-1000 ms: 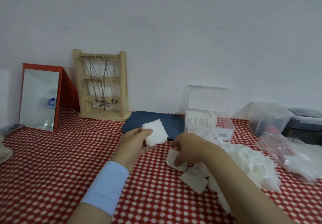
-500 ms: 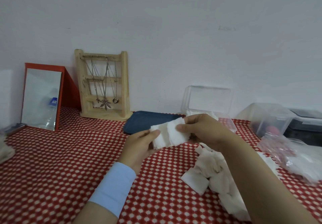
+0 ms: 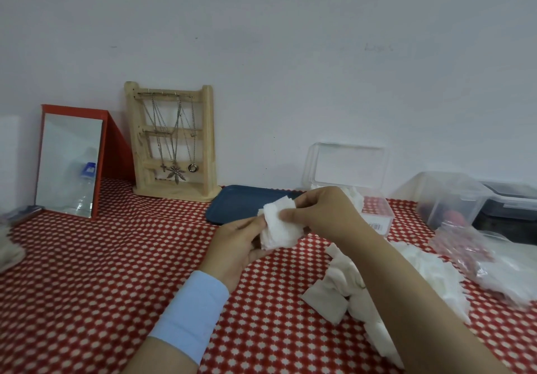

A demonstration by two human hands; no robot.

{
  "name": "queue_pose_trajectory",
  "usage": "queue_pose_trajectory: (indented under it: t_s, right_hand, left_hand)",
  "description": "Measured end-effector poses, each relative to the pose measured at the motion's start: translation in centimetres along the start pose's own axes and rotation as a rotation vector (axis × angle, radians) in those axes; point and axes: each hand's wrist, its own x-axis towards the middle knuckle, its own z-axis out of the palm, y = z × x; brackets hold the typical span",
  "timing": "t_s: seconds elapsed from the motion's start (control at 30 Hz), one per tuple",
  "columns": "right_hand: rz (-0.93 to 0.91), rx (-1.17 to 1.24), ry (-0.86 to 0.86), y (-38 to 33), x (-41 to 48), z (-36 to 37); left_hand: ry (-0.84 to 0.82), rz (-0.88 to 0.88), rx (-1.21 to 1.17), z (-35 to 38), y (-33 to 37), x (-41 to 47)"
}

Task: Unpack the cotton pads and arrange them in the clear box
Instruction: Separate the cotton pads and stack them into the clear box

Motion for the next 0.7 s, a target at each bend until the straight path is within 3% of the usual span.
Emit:
queue_pose_trajectory:
  t_s: [0.13, 0.33, 0.5, 0.7]
  right_hand:
    - [0.023, 0.129, -0.055, -0.3, -0.2, -0.1]
    - [0.024, -0.099, 0.03, 0.2, -0.1, 0.4]
    - [0.043, 0.009, -0.13, 0.1, -0.4, -0.6]
    - [0.042, 0.0, -0.282, 0.1, -0.6, -2.1]
  left_hand:
    - [0.018, -0.004, -0.025, 0.0, 0.0, 0.0]
    - [-0.05, -0.053, -0.096, 0.4, 0.6, -0.1]
    - [-0.187, 0.021, 0.122, 0.2, 0.8, -0.7]
    - [-0.192, 0.061, 0.233, 0.3, 1.2, -0.7]
